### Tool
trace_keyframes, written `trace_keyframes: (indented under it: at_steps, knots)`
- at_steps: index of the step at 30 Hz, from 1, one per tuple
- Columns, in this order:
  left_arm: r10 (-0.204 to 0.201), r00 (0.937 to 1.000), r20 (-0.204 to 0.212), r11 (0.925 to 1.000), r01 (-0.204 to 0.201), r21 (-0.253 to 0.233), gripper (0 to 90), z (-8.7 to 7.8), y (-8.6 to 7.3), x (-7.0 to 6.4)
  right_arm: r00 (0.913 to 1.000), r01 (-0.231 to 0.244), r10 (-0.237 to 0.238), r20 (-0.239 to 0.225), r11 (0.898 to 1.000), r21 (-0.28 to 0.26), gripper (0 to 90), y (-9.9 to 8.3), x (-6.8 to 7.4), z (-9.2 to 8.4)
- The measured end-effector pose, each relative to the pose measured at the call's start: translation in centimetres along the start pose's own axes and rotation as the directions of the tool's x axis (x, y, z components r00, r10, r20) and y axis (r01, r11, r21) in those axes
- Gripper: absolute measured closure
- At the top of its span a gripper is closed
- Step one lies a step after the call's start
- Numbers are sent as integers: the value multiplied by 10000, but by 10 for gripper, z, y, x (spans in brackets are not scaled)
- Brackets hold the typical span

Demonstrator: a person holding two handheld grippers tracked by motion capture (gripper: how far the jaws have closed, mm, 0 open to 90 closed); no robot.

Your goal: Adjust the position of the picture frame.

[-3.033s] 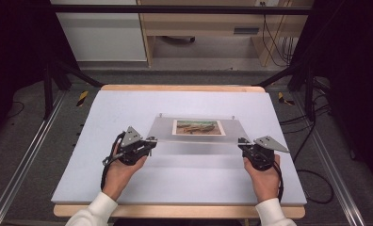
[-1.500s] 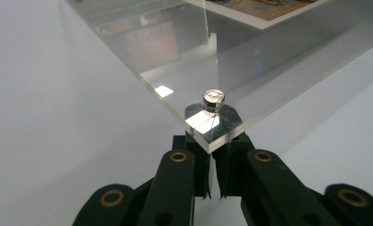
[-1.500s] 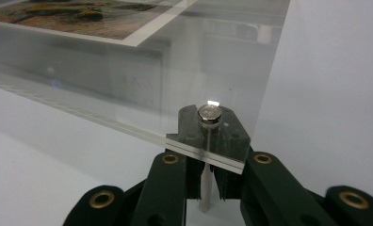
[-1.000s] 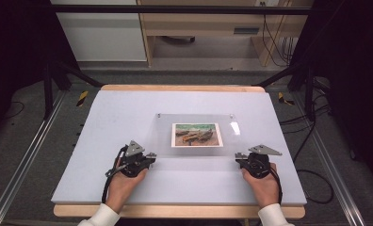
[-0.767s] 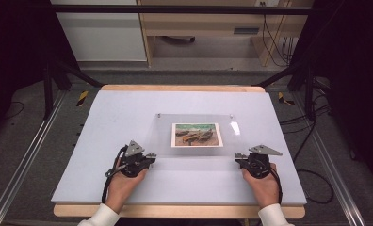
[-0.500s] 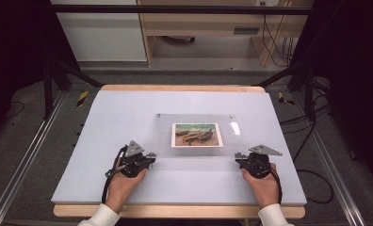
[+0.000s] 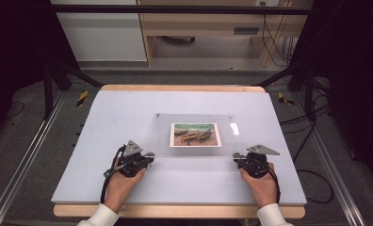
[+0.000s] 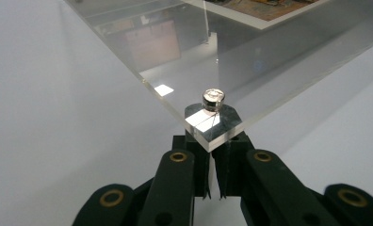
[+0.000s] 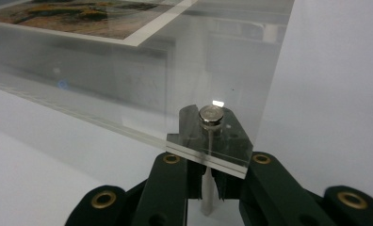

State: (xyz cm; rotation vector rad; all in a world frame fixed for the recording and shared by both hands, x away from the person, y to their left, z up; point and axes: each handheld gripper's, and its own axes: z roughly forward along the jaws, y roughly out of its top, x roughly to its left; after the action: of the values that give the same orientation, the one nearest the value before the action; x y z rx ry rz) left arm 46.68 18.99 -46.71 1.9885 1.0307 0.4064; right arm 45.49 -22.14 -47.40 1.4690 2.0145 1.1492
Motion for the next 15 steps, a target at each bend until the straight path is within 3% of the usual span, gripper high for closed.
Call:
trace_keyframes:
  at_steps: [7, 9, 10, 11, 12, 13, 14, 15]
  knots:
    - [72, 10000, 9, 10000, -72, 7, 837, 0, 0, 0, 10000, 58, -58, -71, 10000, -36, 833, -1, -1, -1]
    - [82, 10000, -47, 9999, -81, 72, 793, 0, 0, -1, 9999, 62, -63, -131, 10000, -67, 809, -1, -2, -2]
    - [115, 9999, -87, 9998, -113, 170, 793, -1, -1, -1, 9999, -5, 4, -154, 10000, -80, 779, -1, -2, -3]
    - [255, 9996, 103, 9983, -260, 521, 719, 0, -1, -1, 9997, -156, 155, -200, 9999, -27, 666, -2, -4, -5]
    - [364, 9991, 225, 9962, -381, 783, 670, 0, -2, -1, 9993, -284, 285, -241, 9996, 30, 611, -4, -5, -6]
    - [364, 9991, 225, 9962, -381, 783, 636, 0, -2, -1, 9993, -284, 285, -241, 9996, 30, 611, -4, -5, -6]
    - [544, 9983, 209, 9943, -561, 903, 593, -2, -2, -1, 9988, -337, 342, -339, 9993, 151, 500, -6, -6, -8]
    - [505, 9984, 253, 9939, -528, 969, 546, -4, -1, -1, 9990, -301, 307, -312, 9994, 191, 453, -6, -6, -10]
